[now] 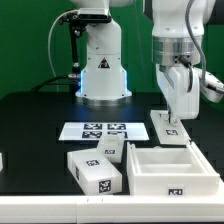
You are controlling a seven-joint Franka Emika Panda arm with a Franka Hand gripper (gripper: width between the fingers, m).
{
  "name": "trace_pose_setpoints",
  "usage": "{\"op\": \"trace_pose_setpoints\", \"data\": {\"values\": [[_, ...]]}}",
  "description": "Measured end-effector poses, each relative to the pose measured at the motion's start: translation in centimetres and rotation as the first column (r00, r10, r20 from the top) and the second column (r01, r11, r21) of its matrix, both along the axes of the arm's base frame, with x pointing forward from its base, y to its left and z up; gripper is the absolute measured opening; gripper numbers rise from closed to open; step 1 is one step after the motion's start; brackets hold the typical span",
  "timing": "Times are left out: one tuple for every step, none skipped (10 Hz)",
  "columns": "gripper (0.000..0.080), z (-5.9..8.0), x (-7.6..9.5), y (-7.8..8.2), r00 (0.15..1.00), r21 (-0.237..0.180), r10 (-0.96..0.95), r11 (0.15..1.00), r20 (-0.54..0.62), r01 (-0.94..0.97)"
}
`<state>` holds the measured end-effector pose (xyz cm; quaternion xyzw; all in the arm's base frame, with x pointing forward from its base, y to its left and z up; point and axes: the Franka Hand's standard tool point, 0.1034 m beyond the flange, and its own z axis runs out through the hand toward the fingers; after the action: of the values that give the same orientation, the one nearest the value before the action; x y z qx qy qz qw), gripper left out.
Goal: Assemble cabinet
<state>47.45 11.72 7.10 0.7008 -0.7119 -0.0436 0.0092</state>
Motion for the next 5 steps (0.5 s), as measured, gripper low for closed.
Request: {"op": "trace_pose_setpoints", "data": {"values": [[0.0067,-0.13,0.02,-0.01,1.000,-0.002,0.000,1.000,-0.003,0.000],[0.0067,-0.17,0.04,0.04,1.000,-0.002,0.001,1.000,-0.006,-0.002],[0.0067,-0.38,0.05,0.16,1.000,-0.005,0.005,1.000,-0.008,-0.005],[0.0067,-0.57,0.14,0.25,1.000,-0.008,0.008,1.000,-0.009,-0.008],[0.0067,-0.44,0.57,0.28,1.000,-0.007,0.007,1.000,-0.004,-0.007]]}}
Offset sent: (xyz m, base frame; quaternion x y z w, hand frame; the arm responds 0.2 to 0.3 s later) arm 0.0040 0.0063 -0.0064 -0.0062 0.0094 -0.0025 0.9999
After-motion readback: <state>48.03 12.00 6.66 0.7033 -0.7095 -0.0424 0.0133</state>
